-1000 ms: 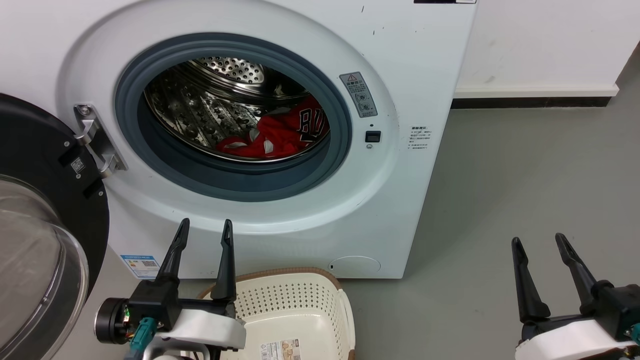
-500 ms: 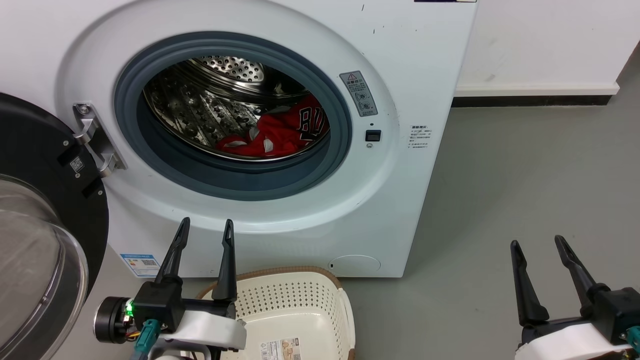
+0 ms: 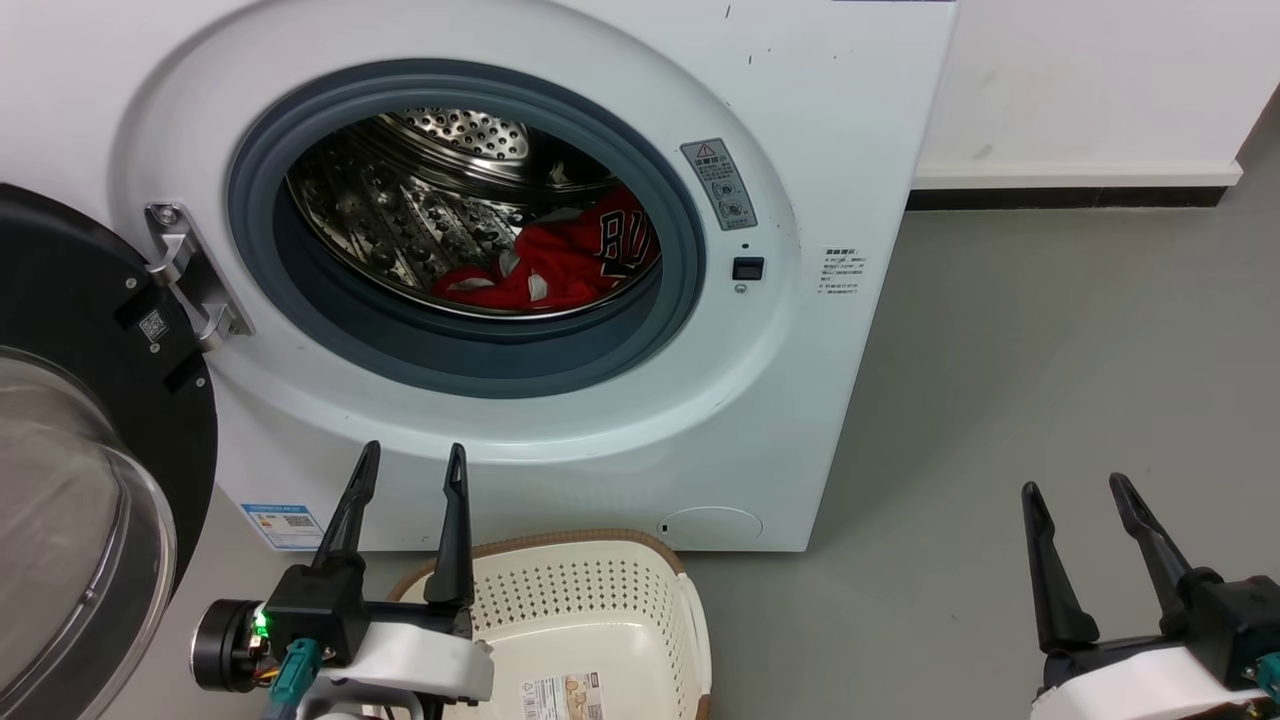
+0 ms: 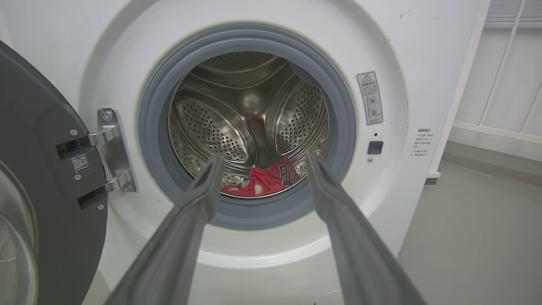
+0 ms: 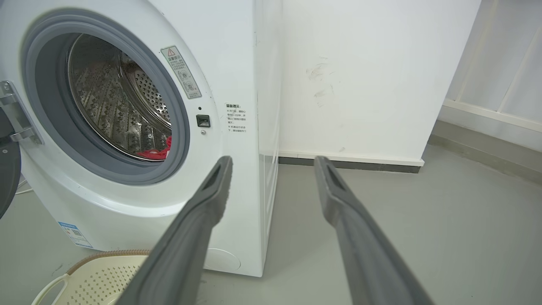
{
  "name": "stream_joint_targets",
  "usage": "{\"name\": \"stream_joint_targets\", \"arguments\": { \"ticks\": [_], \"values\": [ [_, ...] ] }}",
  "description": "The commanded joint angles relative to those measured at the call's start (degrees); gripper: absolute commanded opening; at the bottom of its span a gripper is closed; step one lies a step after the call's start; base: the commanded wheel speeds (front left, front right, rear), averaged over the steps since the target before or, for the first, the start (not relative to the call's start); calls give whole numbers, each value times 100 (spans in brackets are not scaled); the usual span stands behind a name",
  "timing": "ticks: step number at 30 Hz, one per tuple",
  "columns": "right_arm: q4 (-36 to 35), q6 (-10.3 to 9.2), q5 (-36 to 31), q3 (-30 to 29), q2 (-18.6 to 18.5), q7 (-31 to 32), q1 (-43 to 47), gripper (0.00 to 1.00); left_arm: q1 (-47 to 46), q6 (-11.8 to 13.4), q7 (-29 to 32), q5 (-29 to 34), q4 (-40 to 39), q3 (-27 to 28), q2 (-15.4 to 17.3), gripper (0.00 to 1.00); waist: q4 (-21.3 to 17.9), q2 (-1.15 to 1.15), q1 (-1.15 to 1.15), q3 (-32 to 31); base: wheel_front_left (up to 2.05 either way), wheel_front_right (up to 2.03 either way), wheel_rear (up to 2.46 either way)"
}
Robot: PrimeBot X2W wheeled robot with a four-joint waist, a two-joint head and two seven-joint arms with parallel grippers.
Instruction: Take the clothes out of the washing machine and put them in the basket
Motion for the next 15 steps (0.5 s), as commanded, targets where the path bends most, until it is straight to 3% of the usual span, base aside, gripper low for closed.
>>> {"name": "stream_joint_targets", "arguments": {
  "ticks": [1,8,15],
  "values": [
    [-19,-2,41,-12,1,-40,21,100,22,34,-16,-15,15,-17,8,100,16,0,0,28,0,0,0],
    [-184,-2,3,40,1,-17,-129,100,-171,103,-16,-29,-27,-28,8,100,79,0,0,438,0,0,0],
    [-381,-2,-15,142,2,-24,-426,100,-550,147,-16,-69,-83,3,8,100,91,0,0,1249,0,0,0]
  ]
}}
